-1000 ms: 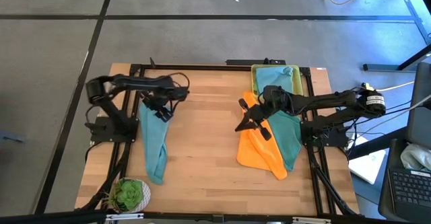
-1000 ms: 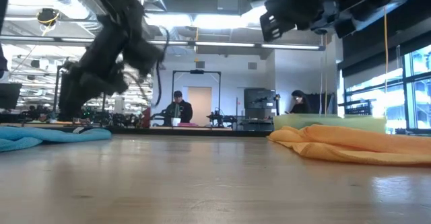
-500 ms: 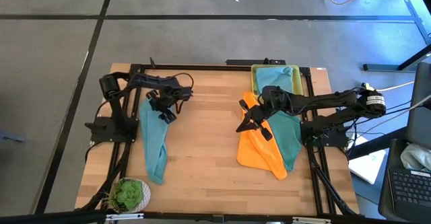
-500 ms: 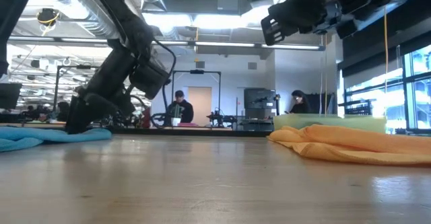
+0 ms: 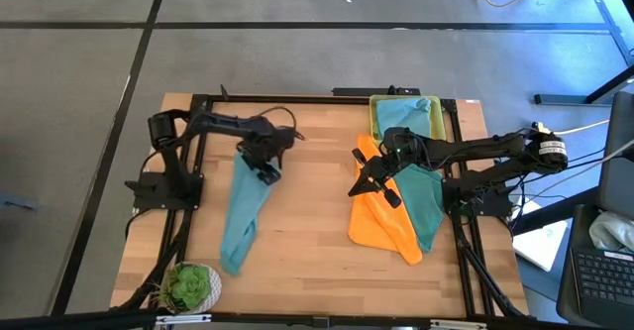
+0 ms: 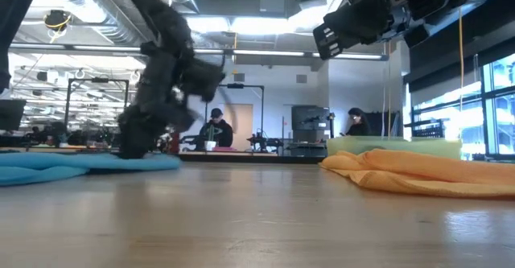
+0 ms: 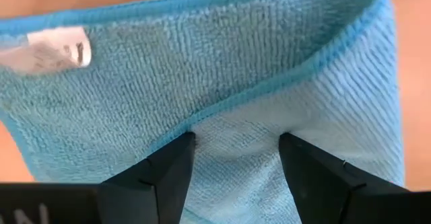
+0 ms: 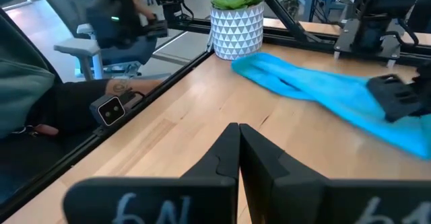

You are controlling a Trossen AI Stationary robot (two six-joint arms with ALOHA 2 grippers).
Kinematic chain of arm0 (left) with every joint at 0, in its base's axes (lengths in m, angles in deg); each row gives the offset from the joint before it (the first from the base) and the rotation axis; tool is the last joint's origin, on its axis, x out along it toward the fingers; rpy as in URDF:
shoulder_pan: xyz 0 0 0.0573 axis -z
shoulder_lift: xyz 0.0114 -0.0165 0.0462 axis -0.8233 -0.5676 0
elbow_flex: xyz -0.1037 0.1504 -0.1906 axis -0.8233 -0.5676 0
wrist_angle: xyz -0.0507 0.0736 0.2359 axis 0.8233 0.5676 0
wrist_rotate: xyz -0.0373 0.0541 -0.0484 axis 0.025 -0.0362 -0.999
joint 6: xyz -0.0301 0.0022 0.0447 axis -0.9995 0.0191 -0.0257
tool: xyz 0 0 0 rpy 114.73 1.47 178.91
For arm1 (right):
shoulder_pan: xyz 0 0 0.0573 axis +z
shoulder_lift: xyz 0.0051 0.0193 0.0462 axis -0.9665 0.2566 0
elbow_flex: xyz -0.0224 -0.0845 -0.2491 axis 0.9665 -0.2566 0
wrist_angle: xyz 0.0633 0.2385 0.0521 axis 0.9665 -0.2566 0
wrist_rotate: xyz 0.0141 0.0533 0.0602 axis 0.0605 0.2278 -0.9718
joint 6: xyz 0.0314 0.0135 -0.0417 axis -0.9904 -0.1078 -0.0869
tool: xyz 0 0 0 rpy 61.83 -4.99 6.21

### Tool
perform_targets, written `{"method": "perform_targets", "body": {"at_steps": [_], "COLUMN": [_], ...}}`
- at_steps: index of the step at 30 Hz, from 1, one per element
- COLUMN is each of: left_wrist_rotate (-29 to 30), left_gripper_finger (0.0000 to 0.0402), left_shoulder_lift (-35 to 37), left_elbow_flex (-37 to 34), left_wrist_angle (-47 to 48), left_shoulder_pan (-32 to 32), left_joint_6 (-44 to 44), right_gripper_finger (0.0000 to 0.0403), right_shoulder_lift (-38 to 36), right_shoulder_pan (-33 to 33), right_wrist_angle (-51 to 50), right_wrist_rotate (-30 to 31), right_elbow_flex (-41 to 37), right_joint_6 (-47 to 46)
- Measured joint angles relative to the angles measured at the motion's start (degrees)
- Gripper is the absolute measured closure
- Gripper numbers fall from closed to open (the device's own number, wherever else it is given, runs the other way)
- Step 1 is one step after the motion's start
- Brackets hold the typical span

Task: Fold microfiber towels
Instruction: Fold the left blue microfiber cloth

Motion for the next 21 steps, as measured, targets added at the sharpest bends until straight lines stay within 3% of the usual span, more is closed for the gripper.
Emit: {"method": "perform_targets", "body": {"at_steps": [7, 10, 13, 17, 19, 21], "left_wrist_rotate": [-6.97, -7.09, -0.65, 16.5, 16.74, 11.71], "left_gripper_finger": [0.0186, 0.0186, 0.0186, 0.0186, 0.0186, 0.0186], "left_shoulder_lift": [-0.08, -0.08, 0.3, 0.65, 0.65, 0.43], "left_elbow_flex": [5.77, 9.06, 14.32, 19.12, 18.65, 16.75], "left_wrist_angle": [-12.32, -10.39, 0.96, 15.76, 16.05, 12.88], "left_shoulder_pan": [12.26, 16.19, 18.68, 19.11, 16.96, 13.84], "left_joint_6": [-3.51, -3.79, -1.77, -0.8, -1.08, -1.23], "right_gripper_finger": [0.0391, 0.0391, 0.0391, 0.0391, 0.0391, 0.0391], "right_shoulder_lift": [-0.96, -2.89, -5.02, -6.2, -6.21, -6.21], "right_shoulder_pan": [-0.38, -1.3, -2.38, -3.04, -3.03, -3.02], "right_wrist_angle": [-1.03, -3.01, -4.52, -4.48, -4.57, -4.63], "right_wrist_rotate": [0.02, 0.02, 0.04, 0.06, 0.14, 0.2], "right_elbow_flex": [0.0, 0.0, 0.0, 0.0, 0.0, 0.0], "right_joint_6": [1.15, 1.81, 2.01, 2.26, 2.61, 2.8]}}
